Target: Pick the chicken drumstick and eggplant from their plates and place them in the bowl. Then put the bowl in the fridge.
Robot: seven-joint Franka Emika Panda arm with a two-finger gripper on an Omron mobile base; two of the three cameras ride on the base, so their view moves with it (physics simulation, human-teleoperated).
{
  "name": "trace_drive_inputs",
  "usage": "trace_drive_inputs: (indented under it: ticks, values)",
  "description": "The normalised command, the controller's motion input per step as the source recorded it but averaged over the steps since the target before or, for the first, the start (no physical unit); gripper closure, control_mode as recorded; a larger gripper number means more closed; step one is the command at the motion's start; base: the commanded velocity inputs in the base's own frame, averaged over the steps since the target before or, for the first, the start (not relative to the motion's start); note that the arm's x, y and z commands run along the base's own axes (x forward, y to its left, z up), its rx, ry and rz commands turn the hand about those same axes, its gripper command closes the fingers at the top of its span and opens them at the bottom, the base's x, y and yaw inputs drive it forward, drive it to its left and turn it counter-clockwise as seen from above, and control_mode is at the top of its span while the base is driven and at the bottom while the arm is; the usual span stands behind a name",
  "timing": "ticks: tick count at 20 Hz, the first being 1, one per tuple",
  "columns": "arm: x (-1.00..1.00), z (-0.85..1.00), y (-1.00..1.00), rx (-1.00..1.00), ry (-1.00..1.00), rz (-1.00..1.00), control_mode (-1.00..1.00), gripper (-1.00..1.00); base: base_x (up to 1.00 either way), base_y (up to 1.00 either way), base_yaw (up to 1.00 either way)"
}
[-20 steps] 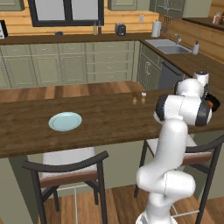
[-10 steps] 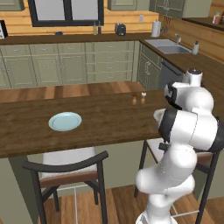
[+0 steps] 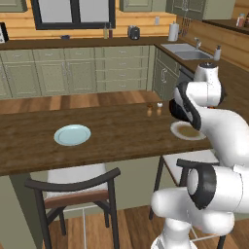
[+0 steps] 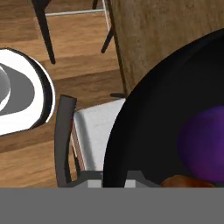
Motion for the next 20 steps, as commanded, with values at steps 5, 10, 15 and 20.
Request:
trace_drive_inputs:
  ticks: [5, 10, 15, 20]
  values:
    - [-1.0, 0.23, 0.84, -0.04, -0.07, 0.09, -1.0, 1.0, 0.0, 0.0, 0.0]
    - [-0.63, 0.19, 0.41, 0.0, -0.04, 0.04, -1.0, 1.0, 0.0, 0.0, 0.0]
    - [-0.14, 0.01, 0.03, 0.05, 0.0, 0.01, -1.0, 1.0, 0.0, 0.0, 0.0]
    - [-0.07, 0.11, 0.05, 0.03, 0.0, 0.0, -1.0, 1.0, 0.0, 0.0, 0.0]
